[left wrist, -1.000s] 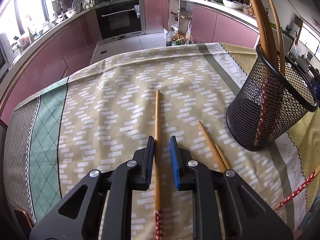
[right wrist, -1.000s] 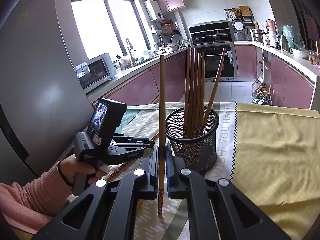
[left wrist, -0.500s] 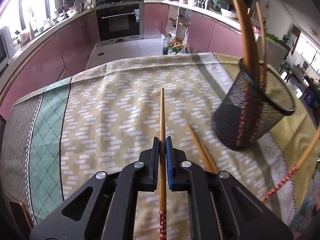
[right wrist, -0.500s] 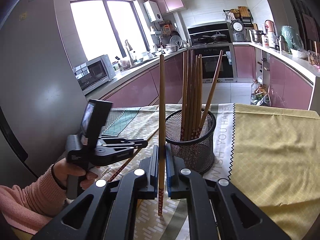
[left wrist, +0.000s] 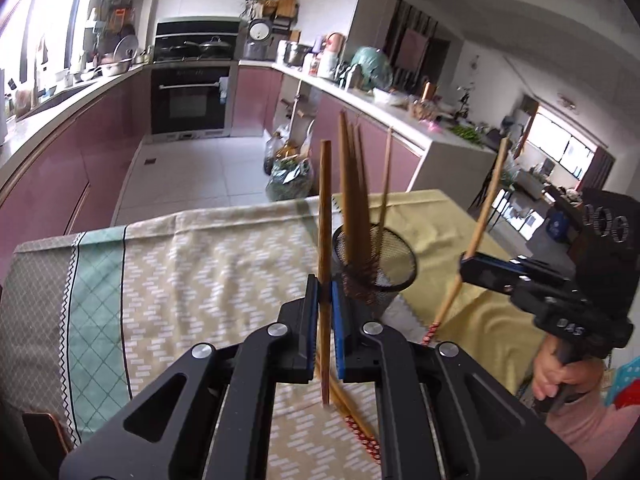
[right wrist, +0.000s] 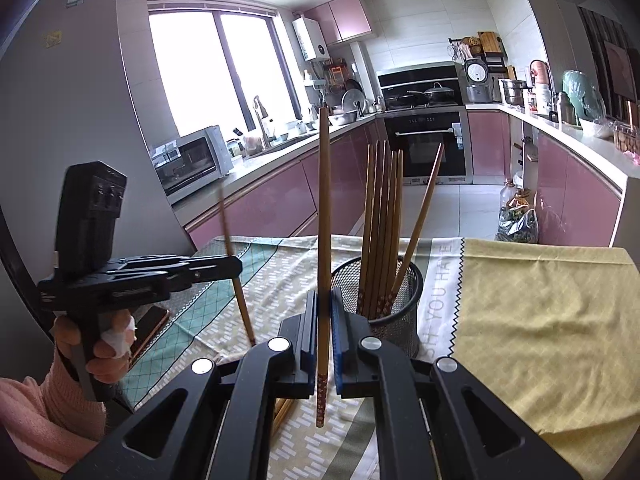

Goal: Organize utensils
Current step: 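Lift both held chopsticks upright and lower them into the black mesh cup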

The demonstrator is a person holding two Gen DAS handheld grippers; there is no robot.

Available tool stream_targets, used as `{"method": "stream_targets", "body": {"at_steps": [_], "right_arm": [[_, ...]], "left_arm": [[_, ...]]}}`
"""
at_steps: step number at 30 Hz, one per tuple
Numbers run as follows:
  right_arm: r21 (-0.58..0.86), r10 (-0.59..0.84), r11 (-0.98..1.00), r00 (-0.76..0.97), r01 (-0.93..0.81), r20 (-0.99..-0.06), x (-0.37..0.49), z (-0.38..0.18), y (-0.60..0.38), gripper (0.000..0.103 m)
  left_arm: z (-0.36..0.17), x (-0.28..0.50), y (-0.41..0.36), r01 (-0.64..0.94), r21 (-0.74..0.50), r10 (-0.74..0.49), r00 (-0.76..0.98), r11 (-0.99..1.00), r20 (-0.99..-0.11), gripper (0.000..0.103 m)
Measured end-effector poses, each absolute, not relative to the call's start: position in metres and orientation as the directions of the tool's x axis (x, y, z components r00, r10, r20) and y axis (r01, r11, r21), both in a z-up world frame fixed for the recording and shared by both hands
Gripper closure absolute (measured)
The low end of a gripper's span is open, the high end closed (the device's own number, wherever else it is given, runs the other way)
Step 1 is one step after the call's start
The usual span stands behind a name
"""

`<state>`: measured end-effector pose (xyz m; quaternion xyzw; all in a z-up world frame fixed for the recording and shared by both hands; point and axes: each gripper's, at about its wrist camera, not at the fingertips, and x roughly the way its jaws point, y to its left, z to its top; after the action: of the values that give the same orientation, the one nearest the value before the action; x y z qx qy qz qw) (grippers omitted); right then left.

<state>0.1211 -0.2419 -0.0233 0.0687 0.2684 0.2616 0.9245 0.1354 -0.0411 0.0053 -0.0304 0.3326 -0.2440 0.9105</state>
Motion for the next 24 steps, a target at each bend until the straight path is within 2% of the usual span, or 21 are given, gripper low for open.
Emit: {"method": "stream_targets", "body": {"at_steps": [10,24], "right_arm": [[0.229,0.518,0.855,0.748,-0.465,-0.415,0.124,0.001,-0.242,0.097],[0.199,0.51,0.86,0.792,-0.47,-0.336,0.141,0.039,-0.248,0.097]], "left_arm": [[0.054,0.123,-0.044,0.471,-0.242,-0.525,0.69,0.848,-0.498,0.096],[0.105,0.133,-0.067,0.499,-0.204,-0.536,0.733,0.842,-0.418,0.096]]}}
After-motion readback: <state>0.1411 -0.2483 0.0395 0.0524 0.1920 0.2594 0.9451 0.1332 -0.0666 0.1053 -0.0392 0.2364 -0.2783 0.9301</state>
